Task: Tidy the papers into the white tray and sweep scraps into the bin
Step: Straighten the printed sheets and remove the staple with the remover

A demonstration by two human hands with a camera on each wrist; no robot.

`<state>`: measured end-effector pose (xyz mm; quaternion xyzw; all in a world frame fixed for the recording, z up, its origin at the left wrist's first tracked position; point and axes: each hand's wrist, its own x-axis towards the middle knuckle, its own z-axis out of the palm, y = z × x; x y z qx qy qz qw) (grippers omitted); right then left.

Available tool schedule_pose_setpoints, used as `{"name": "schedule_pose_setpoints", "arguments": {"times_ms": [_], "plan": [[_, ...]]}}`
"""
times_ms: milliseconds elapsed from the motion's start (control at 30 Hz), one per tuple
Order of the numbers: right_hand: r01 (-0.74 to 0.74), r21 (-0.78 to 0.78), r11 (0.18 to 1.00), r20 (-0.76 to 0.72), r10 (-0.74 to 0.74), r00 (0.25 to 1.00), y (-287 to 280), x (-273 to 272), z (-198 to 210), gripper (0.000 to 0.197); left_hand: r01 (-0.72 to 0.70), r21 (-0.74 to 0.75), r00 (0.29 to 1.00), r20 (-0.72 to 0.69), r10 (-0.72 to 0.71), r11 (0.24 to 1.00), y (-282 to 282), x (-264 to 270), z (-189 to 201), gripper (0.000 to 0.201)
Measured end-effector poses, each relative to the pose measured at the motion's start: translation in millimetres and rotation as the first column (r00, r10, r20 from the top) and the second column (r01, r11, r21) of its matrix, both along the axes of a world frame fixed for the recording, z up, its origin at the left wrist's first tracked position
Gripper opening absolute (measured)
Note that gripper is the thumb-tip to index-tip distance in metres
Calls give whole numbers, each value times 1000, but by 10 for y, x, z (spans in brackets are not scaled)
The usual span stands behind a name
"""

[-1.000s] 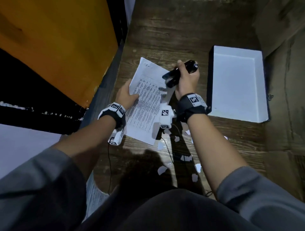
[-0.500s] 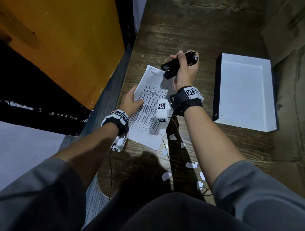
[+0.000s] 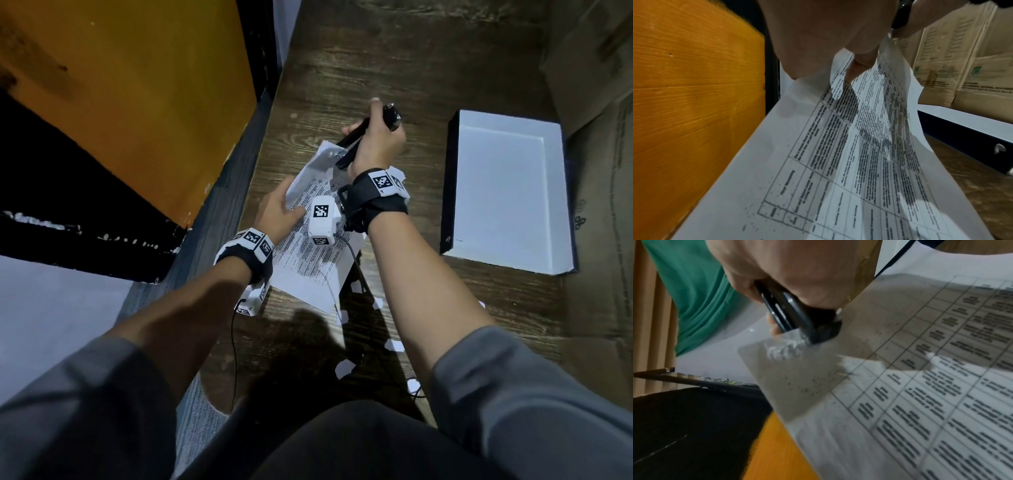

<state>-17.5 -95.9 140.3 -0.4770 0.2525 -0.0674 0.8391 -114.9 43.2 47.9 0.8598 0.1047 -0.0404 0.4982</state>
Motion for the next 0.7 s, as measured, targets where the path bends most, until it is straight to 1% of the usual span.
{"name": "schedule_pose_setpoints", "arguments": {"times_ms": [67,100,200,267,300,333,400,433,467,500,533,567,633,667,700], "plan": [[8,-21,1000,-51,-9,999,-4,22,8,27,14,23,1000,28,-14,1000,-6,-17,-3,34],[6,-35,999,-63,-8,998,1,37,1,28,16,26,999,35,-17,1000,-6,-27,-15,33],[-49,-89,995,-46,45,998,43,63,-28,26,-6,3,1000,18,6,1000,-2,-44,-69,41],[-95,-134,986,34,100,994,72,55,-51,20,-54,-32,999,-2,54,998,-8,-38,-65,50],[-110,-181,977,75,126,989,69,57,-63,20,-78,-55,997,-11,77,995,-12,-26,-51,53],[-119,-243,963,103,147,984,47,66,-76,26,-94,-71,995,-21,93,993,-19,-17,-30,54],[-128,-367,921,150,195,969,-76,98,-115,47,-103,-77,994,-45,100,992,-30,7,17,52],[-139,-410,901,175,227,958,-171,97,-130,51,-102,-65,993,-59,98,993,-32,23,27,50],[-142,-473,870,187,256,949,-288,101,-164,52,-102,-48,993,-70,99,994,-37,38,33,49],[-146,-553,820,168,282,945,-425,76,-190,49,-110,-27,991,-85,108,994,-36,52,27,48],[-160,-639,752,134,313,940,-587,35,-220,47,-120,-10,988,-94,119,993,-43,69,25,49],[-190,-722,665,76,349,934,-770,-23,-263,45,-134,6,986,-100,134,991,-42,92,15,49],[-277,-860,429,-97,395,913,-1179,-173,-413,42,-152,24,983,-101,154,988,-48,127,1,48],[-323,-892,315,-190,387,902,-1401,-274,-500,41,-155,26,982,-101,157,988,-48,139,-3,48],[-371,-901,228,-277,357,892,-1622,-390,-591,41,-161,25,981,-103,163,987,-53,148,-3,47]]}}
